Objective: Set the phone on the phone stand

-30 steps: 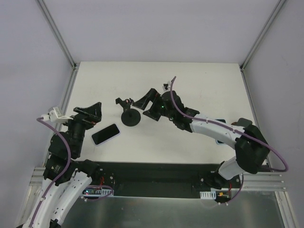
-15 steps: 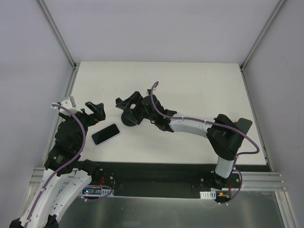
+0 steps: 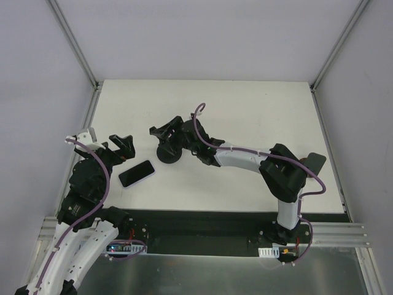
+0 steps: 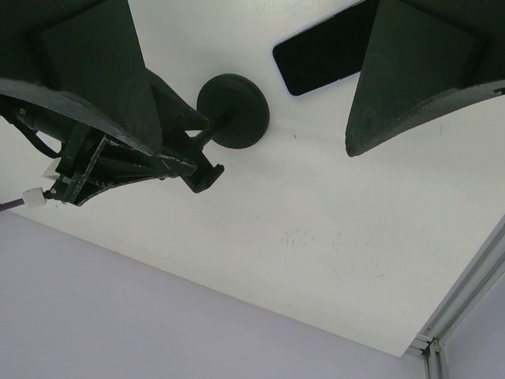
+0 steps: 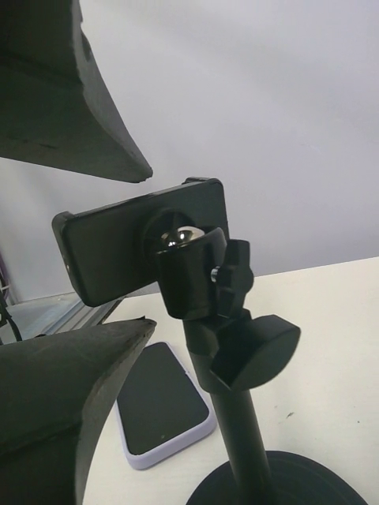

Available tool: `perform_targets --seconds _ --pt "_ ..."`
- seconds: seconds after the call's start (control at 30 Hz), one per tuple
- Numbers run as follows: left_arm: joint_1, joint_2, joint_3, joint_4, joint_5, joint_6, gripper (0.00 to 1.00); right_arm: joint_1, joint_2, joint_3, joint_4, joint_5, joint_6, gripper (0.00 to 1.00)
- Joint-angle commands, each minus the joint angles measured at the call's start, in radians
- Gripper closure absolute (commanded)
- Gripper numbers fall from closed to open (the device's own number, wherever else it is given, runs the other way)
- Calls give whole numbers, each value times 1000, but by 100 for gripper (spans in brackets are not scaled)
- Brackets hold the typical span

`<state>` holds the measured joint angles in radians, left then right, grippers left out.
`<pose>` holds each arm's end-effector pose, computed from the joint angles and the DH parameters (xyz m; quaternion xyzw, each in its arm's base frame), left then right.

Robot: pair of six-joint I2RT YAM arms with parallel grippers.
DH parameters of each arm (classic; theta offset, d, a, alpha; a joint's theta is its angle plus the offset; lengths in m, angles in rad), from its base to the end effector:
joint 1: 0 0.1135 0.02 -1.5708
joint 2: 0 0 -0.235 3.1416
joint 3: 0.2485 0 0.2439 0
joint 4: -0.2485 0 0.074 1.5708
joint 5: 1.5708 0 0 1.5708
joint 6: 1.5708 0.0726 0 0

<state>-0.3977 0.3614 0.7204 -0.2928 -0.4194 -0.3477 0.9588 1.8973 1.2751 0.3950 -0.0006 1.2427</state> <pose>0.1409 -0.0271 0.3451 -0.1352 0.6719 -0.1276 0.7169 0.2673 0.3808 0.2140 0.1106 0.7749 0.5550 0.2817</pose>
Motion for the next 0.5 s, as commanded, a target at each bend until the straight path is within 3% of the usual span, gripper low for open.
perform_targets --seconds 0.0,0.47 --pt "10 -2 -6 12 22 21 2 -9 -36 -11 74 10 26 29" --pt "10 42 2 12 74 23 2 -67 -81 -103 148 -134 -23 61"
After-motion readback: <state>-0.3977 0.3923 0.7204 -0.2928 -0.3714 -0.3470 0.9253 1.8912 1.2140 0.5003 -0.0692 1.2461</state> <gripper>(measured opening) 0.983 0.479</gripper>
